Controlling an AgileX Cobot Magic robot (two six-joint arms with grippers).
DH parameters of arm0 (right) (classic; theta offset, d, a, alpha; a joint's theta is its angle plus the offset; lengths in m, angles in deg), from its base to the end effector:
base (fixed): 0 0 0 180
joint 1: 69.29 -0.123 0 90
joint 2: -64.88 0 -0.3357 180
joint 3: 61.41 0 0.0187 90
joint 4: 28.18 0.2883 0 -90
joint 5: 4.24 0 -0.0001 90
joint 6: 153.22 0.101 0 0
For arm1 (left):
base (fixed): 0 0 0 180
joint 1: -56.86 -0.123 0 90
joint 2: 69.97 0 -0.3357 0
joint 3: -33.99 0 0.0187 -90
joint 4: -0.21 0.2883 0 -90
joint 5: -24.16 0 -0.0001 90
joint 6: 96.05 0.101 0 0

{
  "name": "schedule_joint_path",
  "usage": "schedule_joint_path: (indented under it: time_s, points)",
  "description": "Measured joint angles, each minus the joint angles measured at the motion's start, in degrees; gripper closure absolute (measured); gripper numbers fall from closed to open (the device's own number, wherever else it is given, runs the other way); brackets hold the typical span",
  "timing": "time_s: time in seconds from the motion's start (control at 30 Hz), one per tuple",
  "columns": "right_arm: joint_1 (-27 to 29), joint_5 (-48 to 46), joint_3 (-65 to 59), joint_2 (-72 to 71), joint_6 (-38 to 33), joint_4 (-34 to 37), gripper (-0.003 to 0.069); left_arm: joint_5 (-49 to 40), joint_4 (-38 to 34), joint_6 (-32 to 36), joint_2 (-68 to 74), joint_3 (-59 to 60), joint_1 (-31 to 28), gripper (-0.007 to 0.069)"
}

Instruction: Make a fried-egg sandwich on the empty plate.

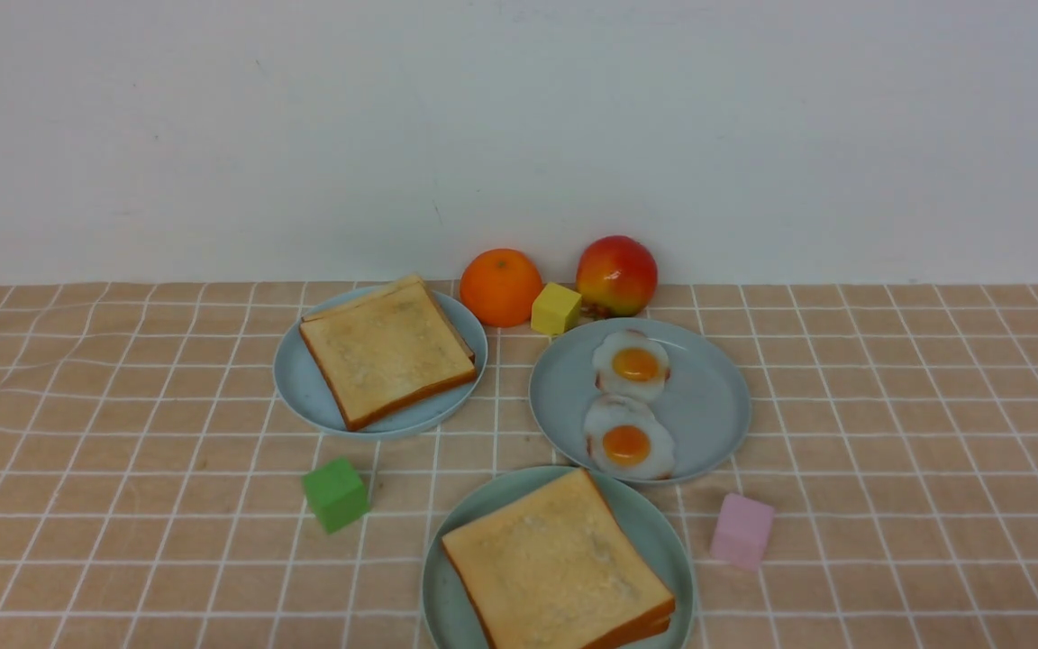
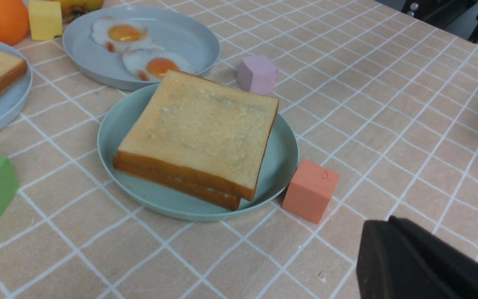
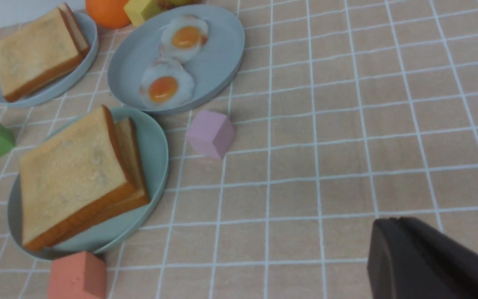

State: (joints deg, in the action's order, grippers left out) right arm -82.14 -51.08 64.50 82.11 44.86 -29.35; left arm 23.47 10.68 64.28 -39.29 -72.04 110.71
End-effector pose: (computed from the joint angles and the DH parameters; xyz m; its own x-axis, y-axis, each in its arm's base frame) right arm 0.0349 0.0064 0.2848 -0.5015 0.1902 -0.8440 -0.0635 0.9648 0.2552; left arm 0.0547 -0.0744 0.2127 -0.2828 0.1161 -0.9521 0.7709 0.6181 -0.1536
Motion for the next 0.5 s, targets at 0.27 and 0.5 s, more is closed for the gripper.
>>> schedule_joint_path:
  time_s: [0.27,0.5]
  points:
    - [9.18,11.11,-6.56,-6.00,0.05,-4.19,0.0650,-0.60,0.00,0.00,0.00,0.00,0.00,0.0638]
    - [12.19,23.40,-21.30,-10.88,0.05,-5.63,0.0648,-0.78,0.00,0.00,0.00,0.00,0.00,0.0638]
